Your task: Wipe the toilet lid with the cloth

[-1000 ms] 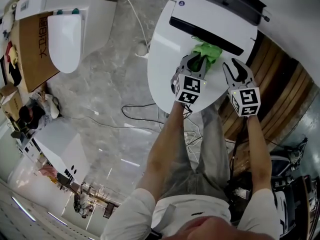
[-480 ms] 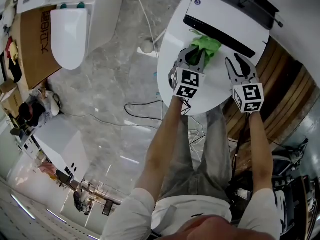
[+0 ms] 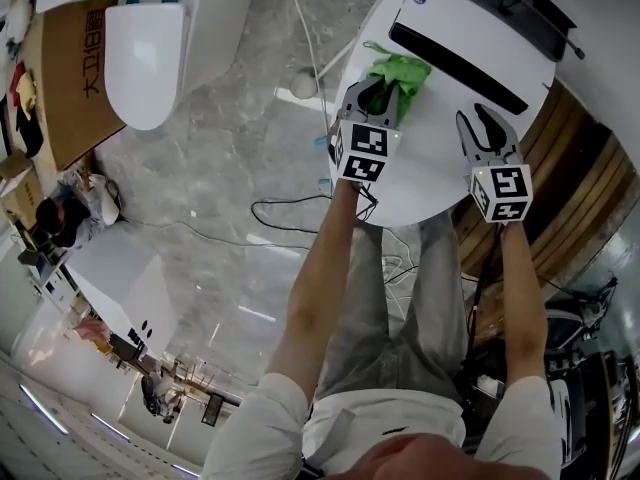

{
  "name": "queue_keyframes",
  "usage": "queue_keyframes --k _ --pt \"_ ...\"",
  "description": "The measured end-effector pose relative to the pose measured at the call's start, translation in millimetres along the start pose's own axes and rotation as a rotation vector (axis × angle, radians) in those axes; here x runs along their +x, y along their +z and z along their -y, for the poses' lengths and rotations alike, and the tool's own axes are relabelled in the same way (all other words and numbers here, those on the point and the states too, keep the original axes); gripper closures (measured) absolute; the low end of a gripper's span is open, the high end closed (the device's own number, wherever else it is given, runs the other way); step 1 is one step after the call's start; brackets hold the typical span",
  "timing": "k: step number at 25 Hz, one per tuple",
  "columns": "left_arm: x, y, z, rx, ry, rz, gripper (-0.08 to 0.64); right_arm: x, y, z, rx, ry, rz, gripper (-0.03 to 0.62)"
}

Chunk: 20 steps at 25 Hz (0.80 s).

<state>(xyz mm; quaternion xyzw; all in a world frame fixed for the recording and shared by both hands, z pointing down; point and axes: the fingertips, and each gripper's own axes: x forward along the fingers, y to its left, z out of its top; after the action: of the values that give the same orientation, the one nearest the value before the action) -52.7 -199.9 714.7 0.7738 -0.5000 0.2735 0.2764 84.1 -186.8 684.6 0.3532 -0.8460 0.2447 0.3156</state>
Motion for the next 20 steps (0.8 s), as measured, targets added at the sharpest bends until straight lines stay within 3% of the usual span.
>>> queue_keyframes --k 20 --pt "-37 -34 -51 -0.048 0.088 -0.001 0.496 -2 -5 -31 -0.003 -0.017 -0.003 0.456"
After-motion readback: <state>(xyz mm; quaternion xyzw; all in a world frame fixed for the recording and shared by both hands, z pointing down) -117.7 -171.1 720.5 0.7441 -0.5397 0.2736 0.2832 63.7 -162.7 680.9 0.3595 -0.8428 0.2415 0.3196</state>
